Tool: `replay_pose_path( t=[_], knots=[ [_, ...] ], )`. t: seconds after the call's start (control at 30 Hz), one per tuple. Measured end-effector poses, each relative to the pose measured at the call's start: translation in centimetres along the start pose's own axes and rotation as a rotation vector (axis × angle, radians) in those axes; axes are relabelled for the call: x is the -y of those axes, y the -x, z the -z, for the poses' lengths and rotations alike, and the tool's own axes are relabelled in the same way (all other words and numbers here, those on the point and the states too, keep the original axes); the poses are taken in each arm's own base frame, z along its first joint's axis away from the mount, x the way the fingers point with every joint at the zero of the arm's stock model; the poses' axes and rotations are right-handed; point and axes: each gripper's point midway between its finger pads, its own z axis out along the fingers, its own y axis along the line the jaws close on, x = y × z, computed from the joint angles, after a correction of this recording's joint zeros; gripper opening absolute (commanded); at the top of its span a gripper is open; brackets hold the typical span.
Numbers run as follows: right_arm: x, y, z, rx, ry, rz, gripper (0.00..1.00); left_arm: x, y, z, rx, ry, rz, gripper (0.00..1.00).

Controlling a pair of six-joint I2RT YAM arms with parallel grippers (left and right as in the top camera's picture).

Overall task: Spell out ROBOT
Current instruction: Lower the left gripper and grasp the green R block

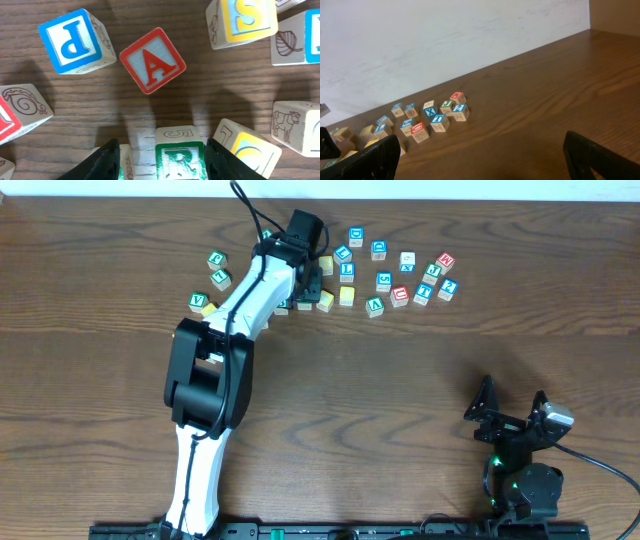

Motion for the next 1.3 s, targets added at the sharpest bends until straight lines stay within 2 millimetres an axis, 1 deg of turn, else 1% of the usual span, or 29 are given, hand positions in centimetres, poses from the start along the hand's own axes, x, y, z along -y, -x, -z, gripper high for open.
replay_pose_path(
  t=[0.27,0.57,0.7,0.87,1.13,1.3],
  knots=[
    [0.0,0.0,0.0,0.000,0.000,0.000,0.99,0.9,-0.4,0.0,-0.004,-0.006,-0.018,0.53],
    [0.0,0.0,0.0,0.000,0.000,0.000,0.99,0.5,-1.4,-0.7,-0.026,0.012,-0.020,0.53],
    [0.0,0.0,0.0,0.000,0.000,0.000,0.99,0.6,-1.2,-0.7,-0.020,0.010,-0.019,0.53],
    [0.0,0.0,0.0,0.000,0.000,0.000,0.99,0.5,-1.3,-0.9,-0.020,0.011,-0.016,0.47],
    [0.0,0.0,0.0,0.000,0.000,0.000,0.99,0.4,-1.6,-1.1,-0.025,0.015,-0.003,0.30],
    [0.0,0.0,0.0,0.000,0.000,0.000,0.99,0.4,-1.5,-1.1,-0.024,0.015,0.003,0.27]
  ],
)
